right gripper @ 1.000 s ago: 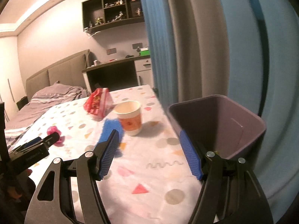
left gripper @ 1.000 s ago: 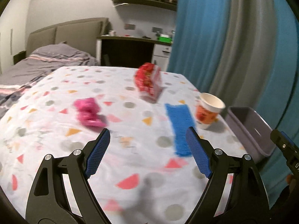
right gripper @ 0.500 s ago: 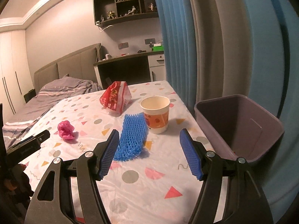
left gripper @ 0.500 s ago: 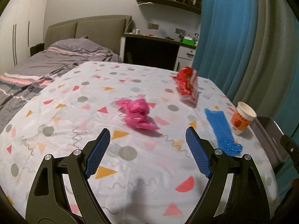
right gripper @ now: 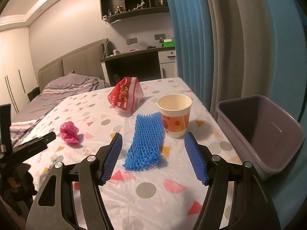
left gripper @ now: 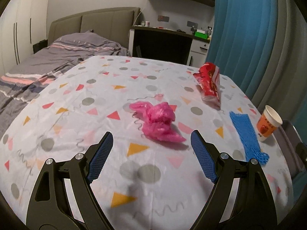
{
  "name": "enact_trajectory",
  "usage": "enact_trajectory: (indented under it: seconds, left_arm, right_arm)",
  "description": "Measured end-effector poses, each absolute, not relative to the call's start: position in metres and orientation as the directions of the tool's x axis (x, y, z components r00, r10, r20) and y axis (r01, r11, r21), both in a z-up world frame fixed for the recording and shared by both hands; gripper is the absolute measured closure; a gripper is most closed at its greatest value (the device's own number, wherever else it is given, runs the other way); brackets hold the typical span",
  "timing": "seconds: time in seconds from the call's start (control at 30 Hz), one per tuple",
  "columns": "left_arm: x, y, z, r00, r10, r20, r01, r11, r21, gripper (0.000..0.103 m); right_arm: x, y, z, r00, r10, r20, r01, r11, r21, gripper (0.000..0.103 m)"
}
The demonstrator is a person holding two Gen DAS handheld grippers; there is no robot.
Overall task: Collect trash
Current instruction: 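Grasp the pink plastic bag with the left tool while the right tool grasps the blue foam net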
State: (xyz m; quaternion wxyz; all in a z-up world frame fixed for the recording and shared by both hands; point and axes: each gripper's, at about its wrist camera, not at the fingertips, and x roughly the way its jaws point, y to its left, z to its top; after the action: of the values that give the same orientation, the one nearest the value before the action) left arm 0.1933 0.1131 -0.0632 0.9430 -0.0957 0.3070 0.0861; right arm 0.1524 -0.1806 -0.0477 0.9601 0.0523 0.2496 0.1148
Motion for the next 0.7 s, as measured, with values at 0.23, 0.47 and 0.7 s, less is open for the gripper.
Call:
enact_trajectory:
  seconds: [0.23,0.47,0.7]
  left_arm:
    - [0.231,0.119,-0.073,0.767,0.086,-0.636,-0.222,0.965,-0.138,0.022]
    - [0.250,0.125,-0.088,0.729,0.014,-0.685,-0.202,0.960,-0.195,0.041]
    - [0.250,0.136,-0.093,0.738,-0.075,-0.671,-0.174,0.939,-0.297,0.071]
  right_arm:
    - [0.164,-0.169,-0.052,0.837,0.248,-0.489,-0.207,0.969,0.137,0.037]
    - [0.179,-0.159,-0.061,0.819,0.232,-0.525,-0.205,0.973,0.111,0.037]
    - [0.199,-0.147,-0.072,0.791,0.213,-0.573,-0.197,0.976,0.091,0.037]
